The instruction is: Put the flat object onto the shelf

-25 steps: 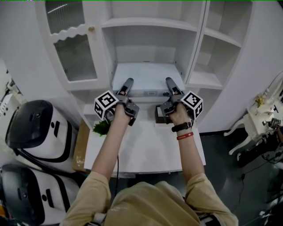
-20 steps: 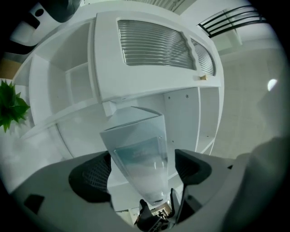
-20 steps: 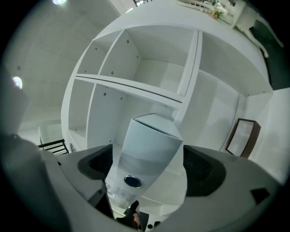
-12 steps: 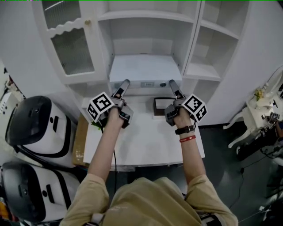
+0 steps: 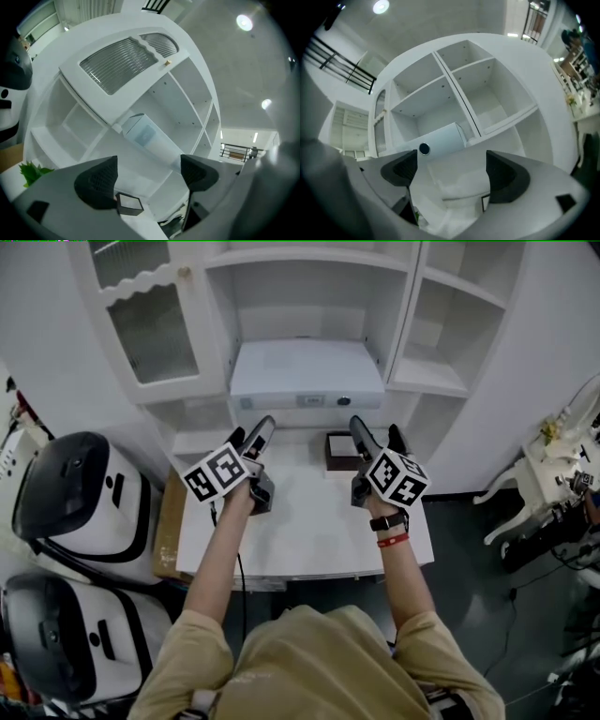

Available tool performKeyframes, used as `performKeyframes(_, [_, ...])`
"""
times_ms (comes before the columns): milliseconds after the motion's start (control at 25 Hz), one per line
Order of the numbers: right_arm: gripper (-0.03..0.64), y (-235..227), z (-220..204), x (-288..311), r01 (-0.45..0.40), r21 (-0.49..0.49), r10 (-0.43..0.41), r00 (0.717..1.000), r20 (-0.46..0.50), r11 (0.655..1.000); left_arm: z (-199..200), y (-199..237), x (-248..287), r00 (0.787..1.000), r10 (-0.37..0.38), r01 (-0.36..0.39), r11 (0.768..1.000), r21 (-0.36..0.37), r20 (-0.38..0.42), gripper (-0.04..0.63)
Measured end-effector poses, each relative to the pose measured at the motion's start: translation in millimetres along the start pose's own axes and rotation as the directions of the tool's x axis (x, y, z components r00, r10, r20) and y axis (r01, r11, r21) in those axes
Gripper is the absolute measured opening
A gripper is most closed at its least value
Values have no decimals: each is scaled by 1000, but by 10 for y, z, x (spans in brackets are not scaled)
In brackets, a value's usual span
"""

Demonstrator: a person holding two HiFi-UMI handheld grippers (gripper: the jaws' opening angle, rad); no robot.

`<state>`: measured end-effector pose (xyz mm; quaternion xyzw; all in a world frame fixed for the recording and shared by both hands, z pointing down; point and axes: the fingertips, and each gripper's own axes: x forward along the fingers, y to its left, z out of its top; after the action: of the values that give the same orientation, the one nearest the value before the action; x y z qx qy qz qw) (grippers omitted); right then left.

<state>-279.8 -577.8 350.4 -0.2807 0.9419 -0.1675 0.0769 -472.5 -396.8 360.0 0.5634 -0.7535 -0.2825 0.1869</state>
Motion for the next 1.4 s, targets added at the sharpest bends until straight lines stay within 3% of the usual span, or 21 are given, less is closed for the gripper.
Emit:
performKeyframes(120, [472, 93, -26, -69, 8, -121, -9, 1000, -7, 993, -32, 12, -72, 999, 36, -37, 994, 103, 10, 430])
performKeyframes(240, [472, 145, -47, -137, 16, -192, -17, 1000, -7, 981, -34, -30, -124, 997, 72, -77, 969, 234, 29, 430])
performKeyframes(480, [472, 256, -78, -201, 12, -225, -14, 1000, -8, 974, -21, -146, -201, 988, 125, -152, 869, 471, 87, 428])
performKeyframes(560, [472, 289, -64, -211, 12, -240, -13, 1000, -2, 971, -22, -181, -216, 985, 136, -173, 830, 530, 108, 428])
performKeyframes(640, [472, 317, -40, -215, 10, -251, -10, 1000, 3, 968, -20, -213, -210, 983, 139, -181, 810, 558, 118, 426])
performKeyframes(960, [472, 376, 1, -173, 11, -285, -8, 1000, 13, 958, 12, -276, -158, 981, 141, -193, 784, 591, 132, 413])
performKeyframes(1160, [472, 428, -23, -95, 1, -290, 2, 1000, 8, 957, 39, -261, -104, 982, 142, -190, 791, 582, 127, 406])
performKeyframes(1320, [472, 437, -29, -31, -3, -283, 5, 1000, 6, 959, 30, -250, -54, 982, 146, -191, 782, 593, 123, 397])
performKeyframes(1400, [472, 439, -16, 6, -3, -286, 6, 1000, 8, 958, 40, -242, -20, 983, 141, -184, 795, 579, 118, 388])
